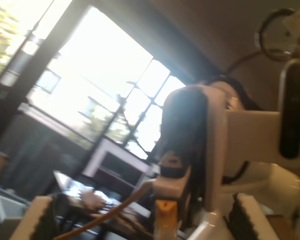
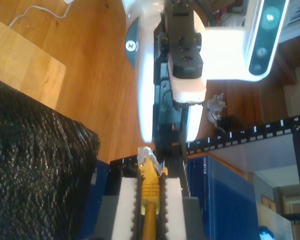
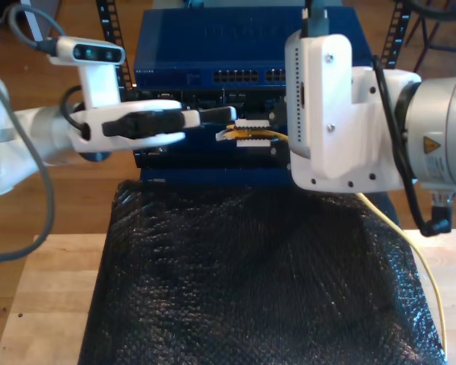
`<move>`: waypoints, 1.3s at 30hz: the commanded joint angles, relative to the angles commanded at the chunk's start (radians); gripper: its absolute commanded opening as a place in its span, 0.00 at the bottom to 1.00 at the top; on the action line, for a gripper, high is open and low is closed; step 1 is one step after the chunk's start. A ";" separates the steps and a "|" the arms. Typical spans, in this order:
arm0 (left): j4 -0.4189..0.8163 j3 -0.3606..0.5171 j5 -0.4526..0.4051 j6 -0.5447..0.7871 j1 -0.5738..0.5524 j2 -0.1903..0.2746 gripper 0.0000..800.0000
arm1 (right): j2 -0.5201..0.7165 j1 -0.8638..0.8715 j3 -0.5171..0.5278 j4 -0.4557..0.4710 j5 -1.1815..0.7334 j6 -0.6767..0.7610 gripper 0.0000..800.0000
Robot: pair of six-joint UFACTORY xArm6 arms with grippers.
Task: Grab the cable and plug it in
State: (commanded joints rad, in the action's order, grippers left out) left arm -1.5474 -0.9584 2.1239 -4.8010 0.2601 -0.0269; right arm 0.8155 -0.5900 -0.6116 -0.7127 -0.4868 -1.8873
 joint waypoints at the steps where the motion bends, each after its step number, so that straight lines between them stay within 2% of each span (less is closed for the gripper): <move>1: 0.006 -0.012 -0.011 0.003 0.011 0.000 1.00 | -0.006 0.005 0.000 0.000 0.005 0.000 0.00; 4: 0.060 -0.048 -0.064 0.008 0.044 0.005 1.00 | -0.028 0.020 -0.003 0.000 0.008 0.006 0.00; 9: 0.146 -0.055 -0.158 0.038 0.060 0.046 1.00 | -0.078 0.040 -0.023 0.005 0.006 0.040 0.00; 19: 0.252 -0.071 -0.242 0.083 0.106 0.063 1.00 | -0.132 0.100 -0.043 0.005 0.008 0.044 0.00; 30: 0.445 -0.071 -0.362 0.121 0.110 0.118 1.00 | -0.193 0.132 -0.061 0.008 0.006 0.046 0.00; 39: 0.609 -0.071 -0.423 0.121 0.110 0.164 1.00 | -0.245 0.147 -0.068 0.087 0.002 0.141 0.00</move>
State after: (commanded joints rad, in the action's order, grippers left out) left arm -0.9383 -1.0290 1.7004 -4.6798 0.3705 0.1373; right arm 0.5700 -0.4427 -0.6791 -0.6252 -0.4852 -1.7461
